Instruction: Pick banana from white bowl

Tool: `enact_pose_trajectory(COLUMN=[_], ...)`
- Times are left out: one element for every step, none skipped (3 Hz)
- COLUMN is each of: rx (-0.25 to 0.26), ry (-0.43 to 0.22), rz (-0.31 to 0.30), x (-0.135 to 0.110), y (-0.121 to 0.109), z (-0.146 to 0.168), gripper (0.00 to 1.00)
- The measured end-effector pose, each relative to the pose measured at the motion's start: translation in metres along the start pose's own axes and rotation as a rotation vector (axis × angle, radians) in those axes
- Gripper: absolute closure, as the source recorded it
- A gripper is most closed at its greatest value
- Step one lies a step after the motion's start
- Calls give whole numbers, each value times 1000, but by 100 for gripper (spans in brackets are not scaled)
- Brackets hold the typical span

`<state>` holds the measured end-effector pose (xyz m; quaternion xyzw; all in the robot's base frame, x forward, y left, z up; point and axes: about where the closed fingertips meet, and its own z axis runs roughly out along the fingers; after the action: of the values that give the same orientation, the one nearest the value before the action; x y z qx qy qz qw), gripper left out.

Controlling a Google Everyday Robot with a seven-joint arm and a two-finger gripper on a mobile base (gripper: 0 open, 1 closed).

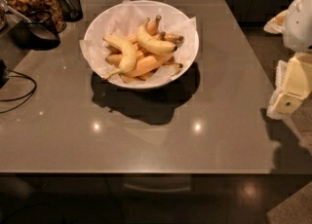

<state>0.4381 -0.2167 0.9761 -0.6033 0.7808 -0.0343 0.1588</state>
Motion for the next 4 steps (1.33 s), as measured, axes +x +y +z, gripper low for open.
enact_pose_trajectory(rx=[0, -7, 17, 17], ry=[0, 30, 64, 64], rz=[0, -23, -62, -62], x=[0, -30, -74, -74], y=[0, -14, -37, -37], z=[0, -1, 2, 2], gripper=[0, 0, 0, 0])
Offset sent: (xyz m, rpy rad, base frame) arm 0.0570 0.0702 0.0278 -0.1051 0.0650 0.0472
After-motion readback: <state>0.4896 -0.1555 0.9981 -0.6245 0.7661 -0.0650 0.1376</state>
